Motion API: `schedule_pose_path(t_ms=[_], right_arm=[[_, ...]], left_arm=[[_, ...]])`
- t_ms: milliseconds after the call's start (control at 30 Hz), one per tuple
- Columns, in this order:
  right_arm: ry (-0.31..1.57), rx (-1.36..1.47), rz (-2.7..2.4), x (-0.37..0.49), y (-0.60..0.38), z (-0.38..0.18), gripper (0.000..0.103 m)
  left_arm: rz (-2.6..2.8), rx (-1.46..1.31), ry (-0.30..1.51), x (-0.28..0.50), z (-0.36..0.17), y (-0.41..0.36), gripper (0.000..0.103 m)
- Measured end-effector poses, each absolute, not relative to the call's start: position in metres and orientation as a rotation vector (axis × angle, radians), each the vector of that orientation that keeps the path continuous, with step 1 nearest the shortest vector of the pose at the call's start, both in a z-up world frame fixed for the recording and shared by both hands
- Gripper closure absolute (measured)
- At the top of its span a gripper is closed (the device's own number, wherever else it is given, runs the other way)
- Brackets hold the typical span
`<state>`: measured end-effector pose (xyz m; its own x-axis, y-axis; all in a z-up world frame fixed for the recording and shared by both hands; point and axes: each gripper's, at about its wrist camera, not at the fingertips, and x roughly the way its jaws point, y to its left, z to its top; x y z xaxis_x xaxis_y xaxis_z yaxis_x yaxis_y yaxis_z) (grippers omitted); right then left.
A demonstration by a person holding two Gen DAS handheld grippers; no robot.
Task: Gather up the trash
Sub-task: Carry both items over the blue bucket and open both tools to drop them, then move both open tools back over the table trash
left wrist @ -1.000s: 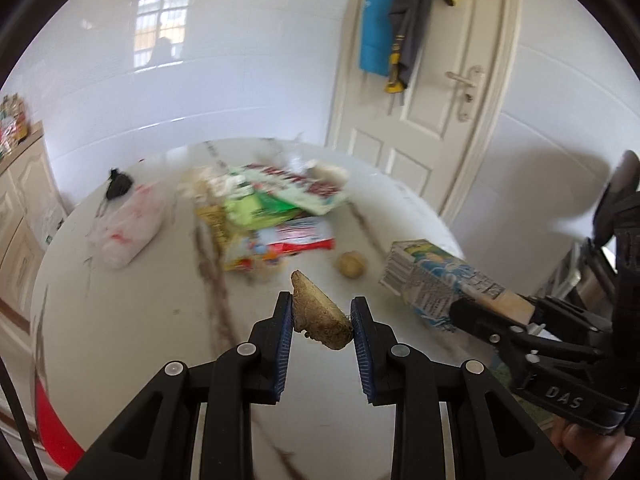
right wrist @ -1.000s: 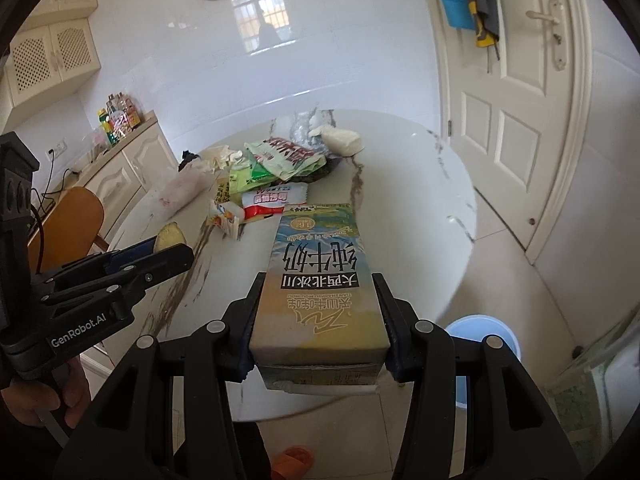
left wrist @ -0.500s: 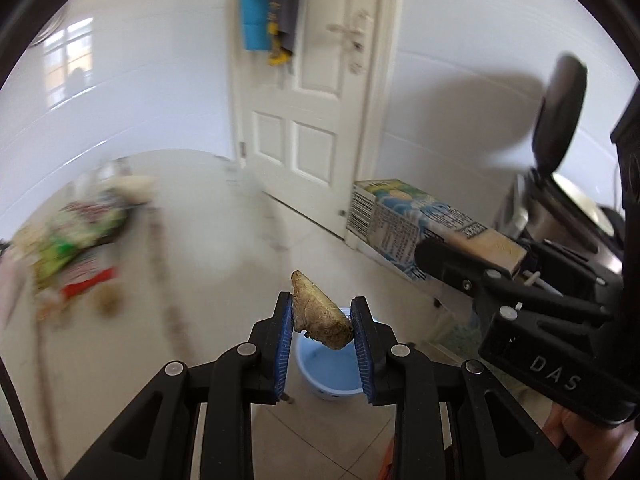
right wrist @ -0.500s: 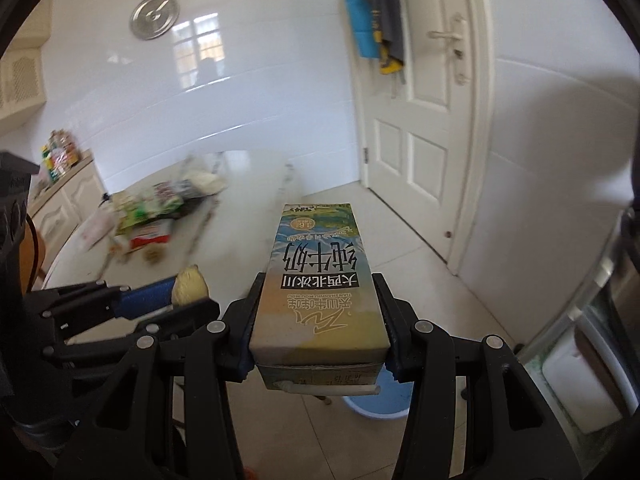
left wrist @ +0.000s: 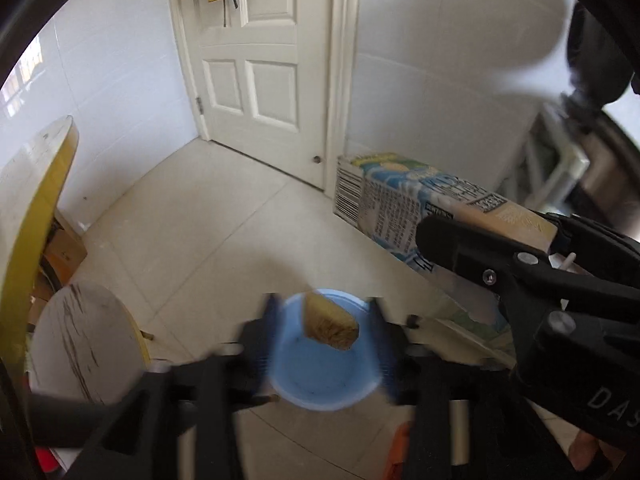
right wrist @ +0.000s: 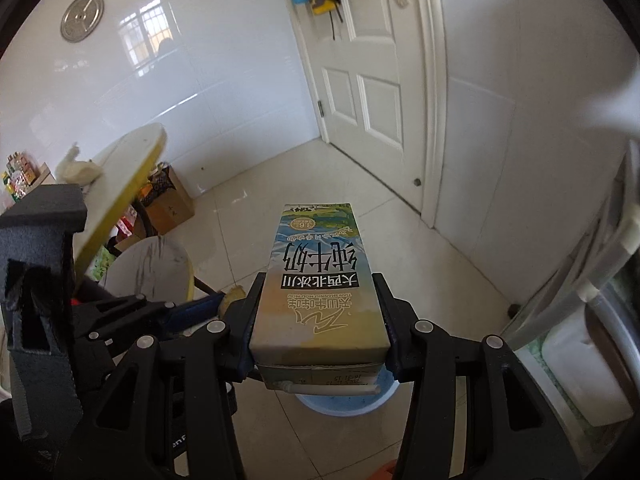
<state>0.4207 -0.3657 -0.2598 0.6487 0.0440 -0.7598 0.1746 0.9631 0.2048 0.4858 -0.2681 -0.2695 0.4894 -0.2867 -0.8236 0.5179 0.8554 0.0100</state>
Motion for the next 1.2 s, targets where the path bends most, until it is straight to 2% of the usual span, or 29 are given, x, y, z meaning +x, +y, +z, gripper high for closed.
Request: schedule_pose_path(t_ms=[67,300,333,400,500,733,800,967,1200], right_arm=[[0.882,0.281,-0.066,0.429,-0.373,-0.272,0.057],[0.910,0.355,-0.021,0.445,-0.378,-0.301,0.054],[0.908,0.352,-0.023,0.447,-0.379,-0.304,0.052],[0.912,0.345,-0.024,0.445,-0.377,-0.307,0.033],[0.912,0.343,-0.038,0.439,-0.371,-0.301,0.032],[0.834,0.308,-0.094,0.405,-0.361,-0.236,0.025],[0.786,0.277,-0.093,0.389,-0.347,-0.204,0.010],[0.686,0.207,-0.038,0.361,-0.301,-0.145,0.007],[0.651,0.138,0.075,0.363,-0.211,-0.108,0.004]], left_arm=[[-0.473,0.283,0.915,0.499,-0.275,-0.271,0.030],[-0.432,0.313,0.919,0.530,-0.289,-0.267,0.029],[-0.430,0.312,0.919,0.533,-0.289,-0.265,0.029],[-0.430,0.304,0.920,0.531,-0.288,-0.262,0.029],[-0.434,0.295,0.903,0.515,-0.279,-0.268,0.029],[-0.484,0.222,0.795,0.442,-0.220,-0.241,0.026],[-0.474,0.216,0.739,0.422,-0.198,-0.225,0.021],[-0.443,0.175,0.611,0.375,-0.145,-0.172,0.007],[-0.245,0.161,0.549,0.342,-0.118,-0.070,0.001]])
